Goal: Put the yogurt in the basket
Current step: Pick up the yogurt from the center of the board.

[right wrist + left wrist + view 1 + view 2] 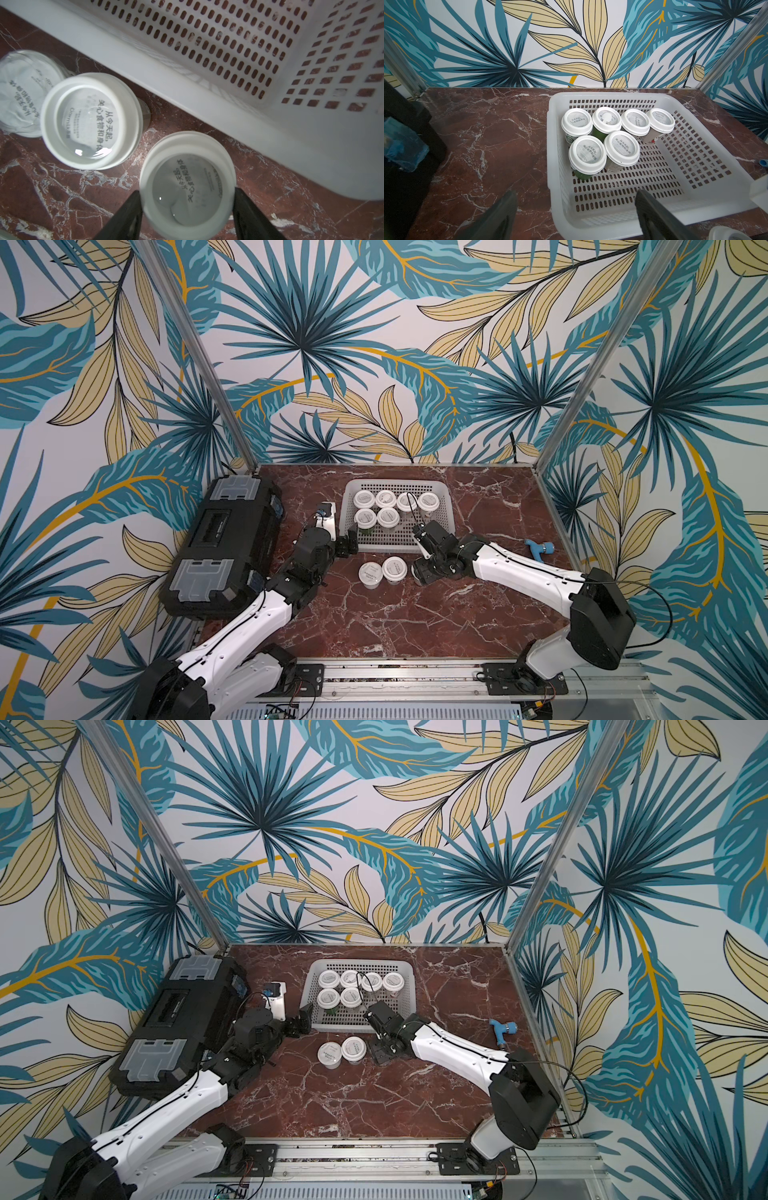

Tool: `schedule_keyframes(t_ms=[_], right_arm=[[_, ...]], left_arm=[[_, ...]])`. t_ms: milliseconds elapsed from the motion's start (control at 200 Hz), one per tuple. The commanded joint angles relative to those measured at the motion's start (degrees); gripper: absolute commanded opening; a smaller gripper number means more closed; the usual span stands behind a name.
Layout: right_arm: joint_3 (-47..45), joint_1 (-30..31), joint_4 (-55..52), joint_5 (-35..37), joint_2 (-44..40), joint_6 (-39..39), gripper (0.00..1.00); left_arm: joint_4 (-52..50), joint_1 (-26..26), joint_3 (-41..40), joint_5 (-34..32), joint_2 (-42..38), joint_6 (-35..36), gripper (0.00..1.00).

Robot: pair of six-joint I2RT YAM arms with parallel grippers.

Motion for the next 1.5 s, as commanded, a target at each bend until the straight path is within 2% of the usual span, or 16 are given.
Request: schedule_keyframes(t_ms=[0, 836, 1498], right_arm=[[0.9, 0.3, -2.2, 0.6, -1.7, -0.3, 0.67], [2.3, 0.9, -5.0, -0.4, -5.6, 0.0, 0.67], [9.9, 3.8, -10.1, 0.7, -7.2, -1.0, 0.66]], left_arm=[[0.3, 0.3, 2.6, -0.1, -0.2, 0.1, 0.93], [0.3, 0.2, 2.6, -0.3, -0.1, 0.0, 0.93], [0.1, 0.4, 2.8, -0.2, 0.4, 0.1, 0.93]])
